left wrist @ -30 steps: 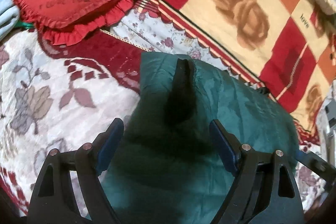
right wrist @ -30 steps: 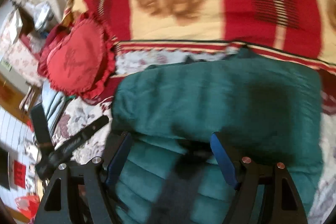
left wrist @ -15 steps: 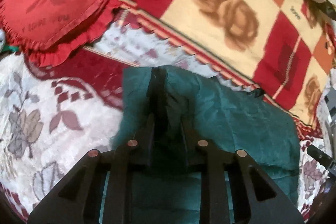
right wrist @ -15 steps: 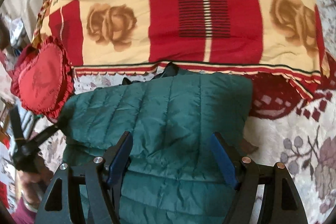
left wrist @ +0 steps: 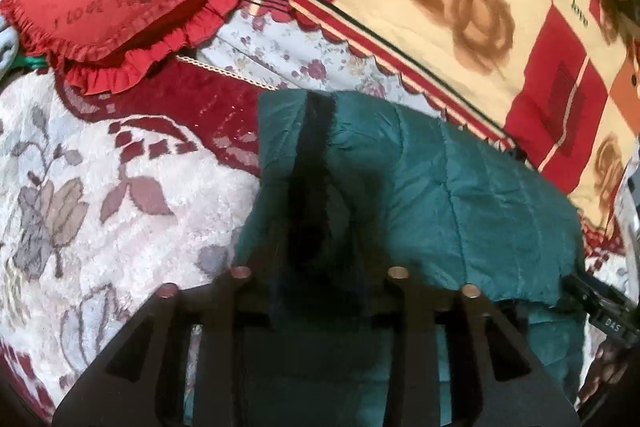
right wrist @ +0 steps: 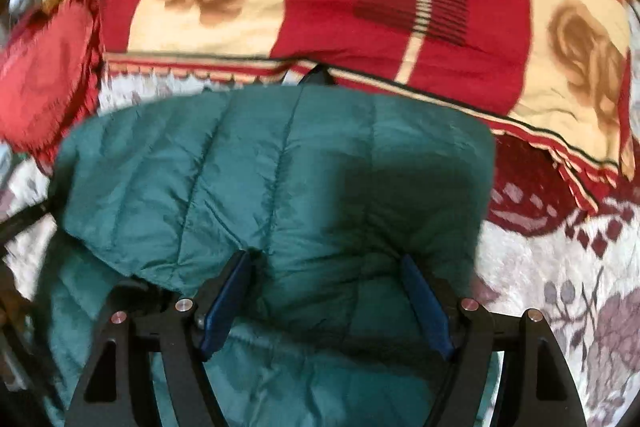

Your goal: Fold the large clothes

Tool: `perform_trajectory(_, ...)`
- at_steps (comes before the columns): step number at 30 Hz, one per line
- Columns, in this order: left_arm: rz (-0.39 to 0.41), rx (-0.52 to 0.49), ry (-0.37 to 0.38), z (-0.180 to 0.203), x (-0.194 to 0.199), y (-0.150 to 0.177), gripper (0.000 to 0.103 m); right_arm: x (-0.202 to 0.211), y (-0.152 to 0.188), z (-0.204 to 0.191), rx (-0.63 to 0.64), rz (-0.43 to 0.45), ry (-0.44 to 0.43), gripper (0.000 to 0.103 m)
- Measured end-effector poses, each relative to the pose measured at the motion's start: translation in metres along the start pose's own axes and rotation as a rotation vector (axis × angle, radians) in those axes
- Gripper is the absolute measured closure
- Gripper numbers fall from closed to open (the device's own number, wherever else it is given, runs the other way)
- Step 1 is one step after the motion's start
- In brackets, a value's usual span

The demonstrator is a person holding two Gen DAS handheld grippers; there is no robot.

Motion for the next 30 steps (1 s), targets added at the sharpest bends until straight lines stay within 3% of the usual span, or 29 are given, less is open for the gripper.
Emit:
perform_trajectory(6,0.106,-0.043,-0.010,0.012,0.034,-0.010,0.061,0.028,-0.004,0.008,-0.044,0.051,-0.022,0.028)
perform_trajectory(9,0.151,-0.086,-0.003,0.028,0.046,-0.013,0.042,0.034,-0.013,0.013,-0.071,0.072,-0.022,0.028)
perform_trajectory(12,0.193,-0.130,0.000,0.046,0.050,-0.016,0.039,0.035,-0.021,0.018,-0.107,0.089,-0.024,0.028)
perform_trajectory(20,0.110,-0.215,-0.029,0.076,0.008,-0.015,0.039,0.006,-0.034,0.027,-0.123,0.088,0.012,0.028)
perform_trajectory(25,0.031,-0.201,-0.111,0.061,-0.032,-0.012,0.039,-0.022,-0.045,0.022,-0.058,0.091,0.066,0.028)
perform_trajectory(26,0.019,-0.196,-0.113,0.058,-0.039,-0.011,0.039,-0.028,-0.046,0.020,-0.042,0.093,0.084,0.033)
perform_trajectory(30,0.035,-0.211,-0.128,0.055,-0.049,-0.010,0.038,-0.059,-0.048,0.022,-0.039,0.066,0.108,0.037)
Point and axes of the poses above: each gripper's, at about its wrist camera, not at the fingertips, and x roughly against the way its jaws point, z to its right, y to its underside, the point moved 5 cm from there along -x, roughly the way its jaws point
